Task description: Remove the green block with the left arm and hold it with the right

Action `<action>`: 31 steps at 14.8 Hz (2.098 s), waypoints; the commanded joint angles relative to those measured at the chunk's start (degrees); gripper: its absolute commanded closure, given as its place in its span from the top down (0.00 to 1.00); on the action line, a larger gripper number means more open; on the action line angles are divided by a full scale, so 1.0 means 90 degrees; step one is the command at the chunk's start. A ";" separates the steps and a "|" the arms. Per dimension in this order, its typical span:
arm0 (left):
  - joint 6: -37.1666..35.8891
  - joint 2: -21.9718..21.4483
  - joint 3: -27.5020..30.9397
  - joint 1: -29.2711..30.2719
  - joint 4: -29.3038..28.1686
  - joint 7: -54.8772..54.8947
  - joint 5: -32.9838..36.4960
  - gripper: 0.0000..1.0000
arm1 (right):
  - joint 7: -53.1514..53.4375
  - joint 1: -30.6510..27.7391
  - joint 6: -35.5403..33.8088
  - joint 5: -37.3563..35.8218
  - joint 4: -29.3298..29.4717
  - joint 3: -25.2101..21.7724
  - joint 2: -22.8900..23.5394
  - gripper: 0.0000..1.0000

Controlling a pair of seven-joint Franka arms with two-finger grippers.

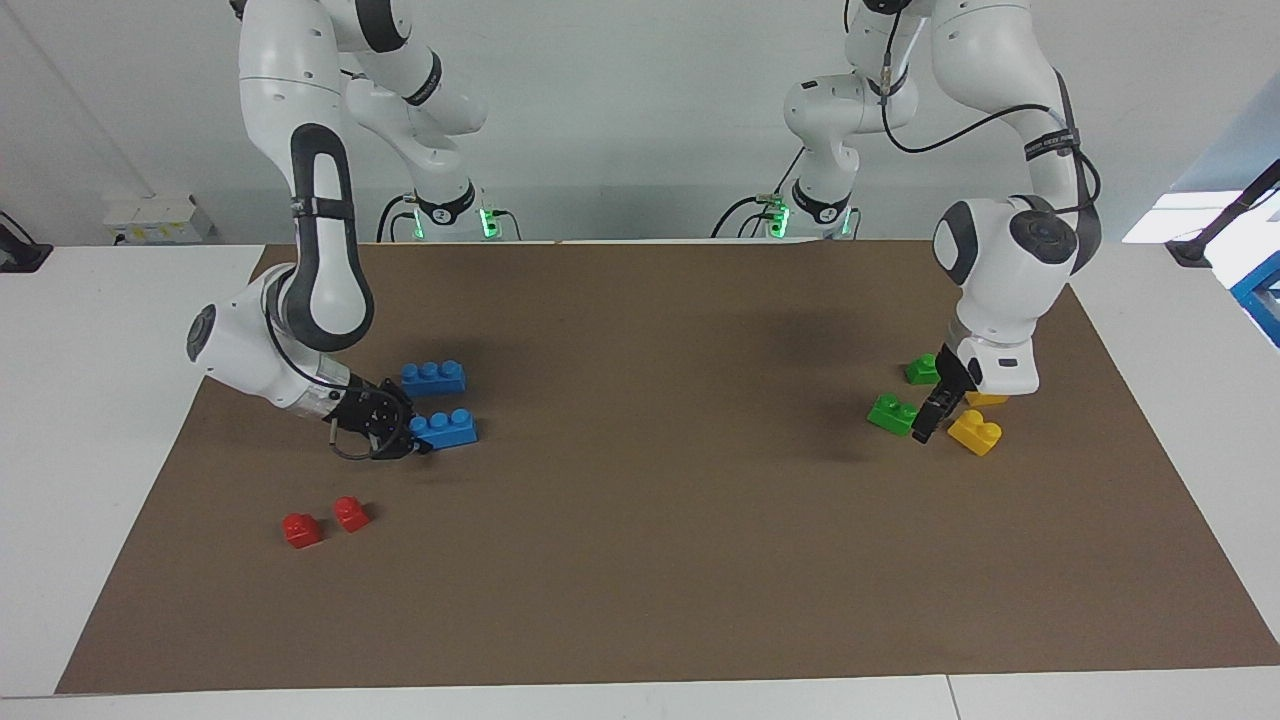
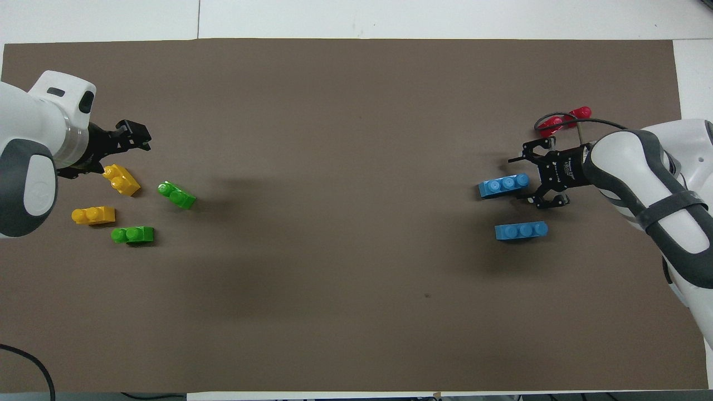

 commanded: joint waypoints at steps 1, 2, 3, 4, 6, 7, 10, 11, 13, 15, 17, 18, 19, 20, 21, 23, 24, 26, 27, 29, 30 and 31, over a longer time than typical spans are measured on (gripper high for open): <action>-0.0614 -0.0569 0.0023 0.0025 0.0020 0.0994 -0.0024 1.00 | 0.0315 0.0129 -0.0222 -0.0116 0.0002 0.0004 -0.0368 0.95; -0.0770 -0.0736 0.0023 0.0064 0.0030 0.1238 -0.0024 1.00 | 0.0413 0.0139 -0.0281 -0.0164 0.0002 0.0014 -0.0476 0.95; -0.0956 -0.0921 0.0033 0.0074 0.0049 0.1405 -0.0024 1.00 | 0.0501 0.0129 -0.0388 -0.0261 0.0002 0.0014 -0.0602 0.95; -0.1170 -0.1087 0.0033 0.0064 0.0079 0.1484 -0.0034 1.00 | 0.0569 0.0129 -0.0496 -0.0311 0.0002 0.0014 -0.0710 0.96; -0.1842 -0.1206 0.0043 0.0064 0.0409 0.1544 -0.0053 1.00 | 0.0580 0.0129 -0.0691 -0.0437 0.0002 0.0014 -0.0964 1.00; -0.2194 -0.1196 0.0053 0.0064 0.0711 0.1573 -0.0053 1.00 | 0.0570 0.0129 -0.0837 -0.0583 0.0031 0.0014 -0.1110 1.00; -0.3006 -0.1118 0.0053 -0.0014 0.1396 0.1787 -0.0083 1.00 | 0.0376 0.0139 -0.1315 -0.1684 0.0342 0.0062 -0.1598 1.00; -0.3085 -0.1138 0.0062 -0.0053 0.1446 0.1904 -0.0083 1.00 | 0.0220 0.0187 -0.1520 -0.1988 0.0518 0.0092 -0.1764 1.00; -0.3261 -0.1138 0.0053 -0.0053 0.1534 0.1973 -0.0073 1.00 | -0.0102 0.0305 -0.2018 -0.2312 0.0898 0.0092 -0.2087 1.00; -0.3272 -0.1148 0.0072 -0.0044 0.1544 0.2419 -0.0073 1.00 | -0.0551 0.0315 -0.2448 -0.2527 0.1221 0.0092 -0.2389 1.00; -0.3262 -0.1138 0.0072 -0.0043 0.1612 0.2734 -0.0082 1.00 | -0.0932 0.0315 -0.2858 -0.2732 0.1553 0.0102 -0.2605 1.00; -0.3262 -0.1118 0.0072 -0.0053 0.1631 0.2716 -0.0112 1.00 | -0.1156 0.0324 -0.3053 -0.2917 0.1748 0.0111 -0.2654 1.00; -0.3272 -0.1099 0.0062 -0.0053 0.1699 0.2696 -0.0208 1.00 | -0.1458 0.0325 -0.3200 -0.3112 0.1904 0.0140 -0.2693 1.00; -0.3311 -0.1070 0.0091 -0.0053 0.1797 0.2686 -0.0374 1.00 | -0.1916 0.0325 -0.3337 -0.3327 0.2032 0.0179 -0.2742 1.00; -0.3388 -0.1021 0.0179 -0.0053 0.1894 0.2657 -0.0607 1.00 | -0.2413 0.0325 -0.3406 -0.3532 0.2091 0.0209 -0.2810 1.00; -0.3467 -0.0962 0.0326 -0.0053 0.2022 0.2628 -0.0786 1.00 | -0.3283 0.0325 -0.3620 -0.3894 0.2208 0.0287 -0.2879 1.00; -0.3457 -0.0972 0.0326 -0.0053 0.2022 0.2628 -0.0776 1.00 | -0.3568 0.0325 -0.3718 -0.3915 0.2218 0.0316 -0.2947 1.00; -0.3428 -0.0972 0.0326 -0.0063 0.2013 0.2628 -0.0766 1.00 | -0.3988 0.0325 -0.3875 -0.3924 0.2219 0.0355 -0.3055 1.00; -0.3418 -0.0972 0.0336 -0.0063 0.1984 0.2628 -0.0756 1.00 | -0.4223 0.0315 -0.3914 -0.3954 0.2219 0.0375 -0.3055 1.00; -0.3379 -0.0972 0.0336 -0.0073 0.1925 0.2628 -0.0737 1.00 | -0.4371 0.0315 -0.3905 -0.4158 0.2199 0.0375 -0.3084 1.00; -0.3389 -0.0981 0.0336 -0.0073 0.1925 0.2628 -0.0737 1.00 | -0.4381 0.0315 -0.3915 -0.4323 0.2170 0.0385 -0.3094 1.00; -0.3399 -0.0982 0.0336 -0.0102 0.1925 0.2618 -0.0737 1.00 | -0.4391 0.0305 -0.3924 -0.4373 0.2141 0.0404 -0.3142 1.00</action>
